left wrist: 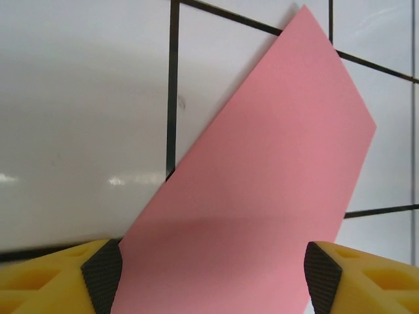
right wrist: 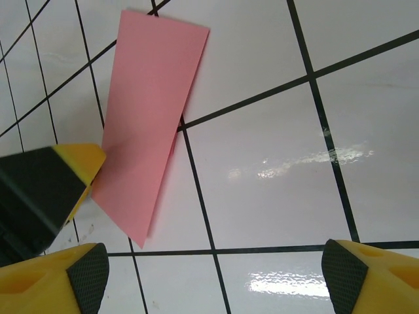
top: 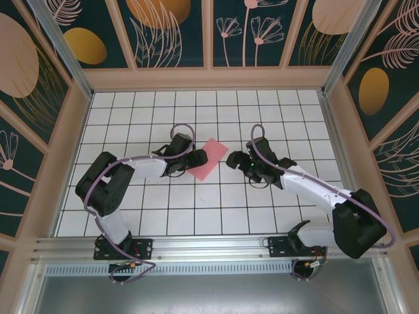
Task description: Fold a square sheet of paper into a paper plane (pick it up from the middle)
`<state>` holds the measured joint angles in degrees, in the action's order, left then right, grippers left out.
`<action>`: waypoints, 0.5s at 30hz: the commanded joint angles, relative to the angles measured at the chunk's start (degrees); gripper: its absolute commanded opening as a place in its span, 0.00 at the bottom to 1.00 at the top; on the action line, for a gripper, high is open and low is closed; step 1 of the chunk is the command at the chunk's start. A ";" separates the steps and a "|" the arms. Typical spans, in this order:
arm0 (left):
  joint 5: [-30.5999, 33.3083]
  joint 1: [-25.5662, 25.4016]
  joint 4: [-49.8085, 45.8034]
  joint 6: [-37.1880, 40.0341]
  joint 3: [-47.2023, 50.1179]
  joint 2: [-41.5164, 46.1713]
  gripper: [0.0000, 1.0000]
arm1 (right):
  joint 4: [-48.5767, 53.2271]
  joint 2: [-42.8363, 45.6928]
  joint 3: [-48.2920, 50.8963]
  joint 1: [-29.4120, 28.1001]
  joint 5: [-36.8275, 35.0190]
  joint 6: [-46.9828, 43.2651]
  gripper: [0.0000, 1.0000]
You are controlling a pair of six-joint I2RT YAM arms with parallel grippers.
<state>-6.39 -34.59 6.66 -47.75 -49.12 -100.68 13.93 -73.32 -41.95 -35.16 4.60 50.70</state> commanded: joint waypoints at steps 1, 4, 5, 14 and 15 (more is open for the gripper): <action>-4.48 -1.92 0.38 -7.89 4.43 2.13 0.77 | -0.12 -1.37 0.35 -0.35 -0.42 2.62 0.86; -6.71 -3.43 3.26 -9.57 6.84 4.78 0.78 | -0.93 -4.27 -1.12 -0.44 2.13 2.70 0.82; -7.68 -3.88 4.12 -9.80 7.35 5.03 0.78 | -1.58 -5.34 -1.52 -0.52 3.02 2.70 0.81; -9.31 -4.70 6.82 -9.13 11.86 8.47 0.76 | -5.95 -19.55 -10.12 -1.08 7.45 2.73 0.48; -9.39 -4.65 6.37 -8.67 11.77 8.57 0.76 | -5.59 -21.07 -11.59 -1.11 7.16 2.45 0.45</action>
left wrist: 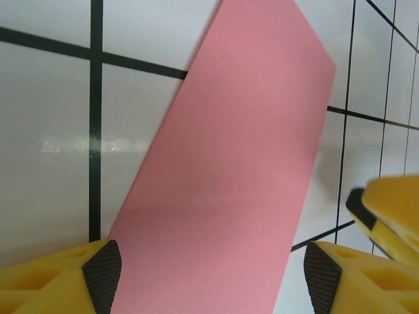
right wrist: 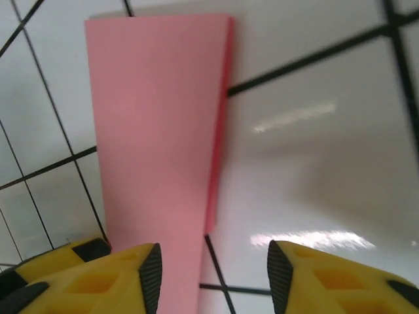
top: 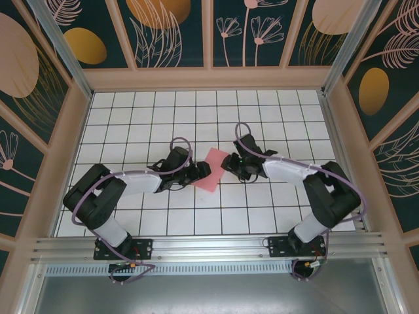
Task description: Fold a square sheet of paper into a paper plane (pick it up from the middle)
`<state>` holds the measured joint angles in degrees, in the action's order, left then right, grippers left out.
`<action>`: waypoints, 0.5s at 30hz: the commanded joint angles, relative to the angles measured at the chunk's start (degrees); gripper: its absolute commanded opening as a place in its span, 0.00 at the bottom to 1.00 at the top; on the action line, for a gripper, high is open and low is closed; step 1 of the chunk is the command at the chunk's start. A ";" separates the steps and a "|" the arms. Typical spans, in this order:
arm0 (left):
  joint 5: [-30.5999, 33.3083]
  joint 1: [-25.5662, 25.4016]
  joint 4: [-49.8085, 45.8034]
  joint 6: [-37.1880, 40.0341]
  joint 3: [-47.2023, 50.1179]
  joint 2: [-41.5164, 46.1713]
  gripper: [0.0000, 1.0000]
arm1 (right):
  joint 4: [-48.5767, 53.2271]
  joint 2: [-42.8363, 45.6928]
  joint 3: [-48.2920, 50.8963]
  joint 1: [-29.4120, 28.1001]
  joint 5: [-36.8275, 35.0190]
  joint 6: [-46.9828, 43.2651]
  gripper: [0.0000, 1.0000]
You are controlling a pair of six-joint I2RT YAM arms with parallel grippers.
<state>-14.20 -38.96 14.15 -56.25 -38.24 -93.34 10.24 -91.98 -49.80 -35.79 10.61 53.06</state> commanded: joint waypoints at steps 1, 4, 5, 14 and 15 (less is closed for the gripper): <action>-1.71 -0.30 -1.40 0.26 0.89 1.47 0.76 | -1.07 -3.85 -5.12 -0.49 0.42 -0.05 0.44; -1.46 -0.32 -2.17 0.92 0.90 2.99 0.76 | 0.45 -7.66 -9.05 -0.51 -0.02 -2.12 0.39; -1.42 -0.29 -2.51 1.21 0.82 3.49 0.76 | 0.84 -8.86 -10.15 -0.42 0.07 -2.80 0.37; 2.19 -0.06 -7.73 4.54 -1.92 6.99 0.71 | 3.14 -19.29 -18.59 2.09 3.45 -9.11 0.30; 2.56 0.15 -8.34 4.86 -2.53 6.83 0.70 | 3.75 -20.25 -19.35 2.61 3.57 -9.88 0.30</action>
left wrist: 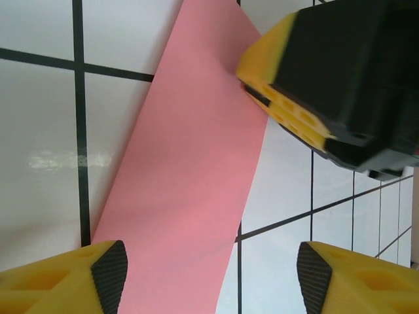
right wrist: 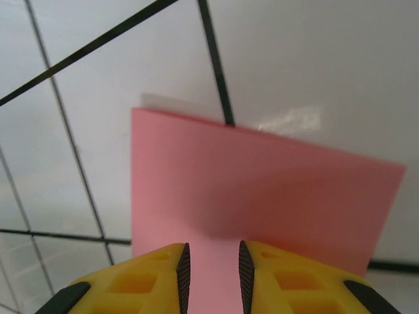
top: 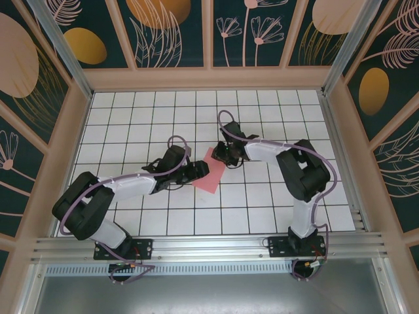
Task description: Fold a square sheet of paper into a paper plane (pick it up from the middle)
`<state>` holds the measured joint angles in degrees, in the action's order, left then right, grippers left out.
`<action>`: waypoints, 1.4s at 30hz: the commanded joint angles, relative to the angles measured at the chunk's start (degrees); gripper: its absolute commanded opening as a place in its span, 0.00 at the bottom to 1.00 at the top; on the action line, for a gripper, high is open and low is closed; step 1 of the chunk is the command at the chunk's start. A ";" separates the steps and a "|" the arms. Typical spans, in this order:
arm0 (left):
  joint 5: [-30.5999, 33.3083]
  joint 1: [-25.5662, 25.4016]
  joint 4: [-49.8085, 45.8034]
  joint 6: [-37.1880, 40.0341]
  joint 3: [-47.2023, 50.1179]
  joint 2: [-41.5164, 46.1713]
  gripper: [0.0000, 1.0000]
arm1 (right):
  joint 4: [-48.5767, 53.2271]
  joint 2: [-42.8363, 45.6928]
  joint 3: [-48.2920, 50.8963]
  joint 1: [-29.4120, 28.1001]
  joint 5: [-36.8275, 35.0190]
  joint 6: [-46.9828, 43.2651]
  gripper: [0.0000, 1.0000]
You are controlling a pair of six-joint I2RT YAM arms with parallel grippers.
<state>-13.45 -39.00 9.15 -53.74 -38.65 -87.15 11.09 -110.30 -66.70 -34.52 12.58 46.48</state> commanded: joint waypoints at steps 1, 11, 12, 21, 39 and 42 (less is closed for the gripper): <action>2.11 0.31 -3.68 2.56 -2.76 0.44 0.68 | 3.49 -2.74 -3.23 1.78 1.66 -4.30 0.30; 2.87 1.30 -5.59 5.06 -9.68 -4.71 0.61 | 7.76 -12.56 -12.68 5.41 6.63 -16.54 0.30; 3.14 1.39 -5.85 5.26 -10.39 -5.31 0.59 | 7.83 -13.66 -14.10 5.68 7.67 -17.95 0.30; 4.38 3.68 -6.03 7.42 -16.08 -10.72 0.38 | 2.64 -10.60 -16.78 9.74 15.28 -19.19 0.33; 5.75 5.69 -16.72 18.56 -43.59 -36.55 0.28 | -9.88 11.51 13.22 11.31 10.00 -3.53 0.48; 6.97 5.69 -18.97 17.45 -44.28 -37.95 0.28 | -8.95 12.09 13.75 10.38 9.26 -2.92 0.48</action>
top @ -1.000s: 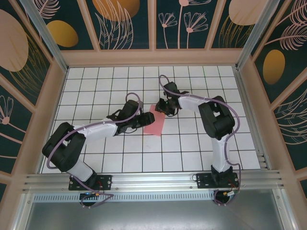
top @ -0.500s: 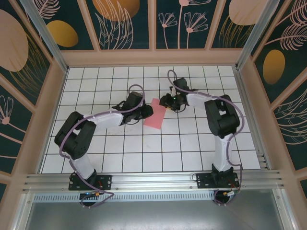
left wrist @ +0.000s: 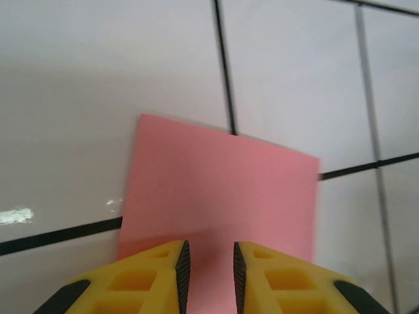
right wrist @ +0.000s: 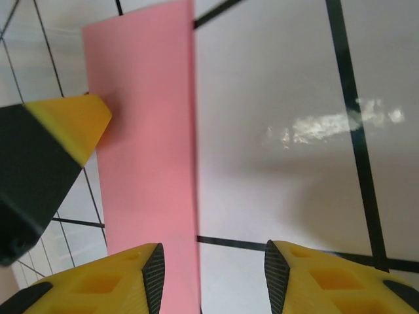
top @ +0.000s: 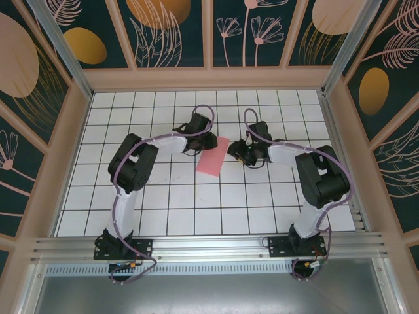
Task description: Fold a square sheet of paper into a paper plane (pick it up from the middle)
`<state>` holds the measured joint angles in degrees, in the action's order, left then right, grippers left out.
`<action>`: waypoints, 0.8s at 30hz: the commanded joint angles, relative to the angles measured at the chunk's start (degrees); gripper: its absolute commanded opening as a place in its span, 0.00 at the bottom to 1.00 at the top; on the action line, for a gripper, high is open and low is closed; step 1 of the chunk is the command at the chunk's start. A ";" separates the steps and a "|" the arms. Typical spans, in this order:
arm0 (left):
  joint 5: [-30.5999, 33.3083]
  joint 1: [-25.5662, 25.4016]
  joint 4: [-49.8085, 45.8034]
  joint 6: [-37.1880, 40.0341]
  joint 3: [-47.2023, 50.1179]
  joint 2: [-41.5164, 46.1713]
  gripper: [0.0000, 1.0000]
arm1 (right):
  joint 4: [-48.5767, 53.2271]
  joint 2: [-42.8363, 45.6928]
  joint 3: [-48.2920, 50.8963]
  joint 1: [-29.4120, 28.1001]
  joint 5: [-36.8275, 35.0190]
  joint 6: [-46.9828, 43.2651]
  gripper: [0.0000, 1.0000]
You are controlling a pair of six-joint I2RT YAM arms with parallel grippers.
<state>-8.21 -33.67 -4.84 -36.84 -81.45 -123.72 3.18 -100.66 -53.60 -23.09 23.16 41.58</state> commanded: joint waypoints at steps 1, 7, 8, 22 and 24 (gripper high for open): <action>2.05 0.36 -5.40 0.20 -1.31 -1.51 0.28 | -0.69 2.64 0.78 -1.41 -1.65 2.07 0.47; 6.42 0.36 -9.73 -2.74 1.17 -0.56 0.29 | 2.77 5.34 1.71 -3.42 -5.16 4.53 0.45; 7.07 0.36 -9.88 -3.64 2.21 0.22 0.29 | 2.88 6.02 2.33 -3.93 -5.58 5.12 0.45; 10.96 0.38 -4.90 -17.71 22.08 12.97 0.30 | -9.46 8.60 12.83 -12.77 1.16 17.93 0.42; 10.45 0.36 -4.09 -18.24 23.21 13.29 0.30 | -9.92 7.66 12.34 -13.82 1.65 18.60 0.42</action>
<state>1.19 -33.74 -3.84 -51.90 -61.76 -109.62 -2.04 -91.96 -41.19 -35.86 22.68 57.10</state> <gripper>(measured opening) 0.302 0.424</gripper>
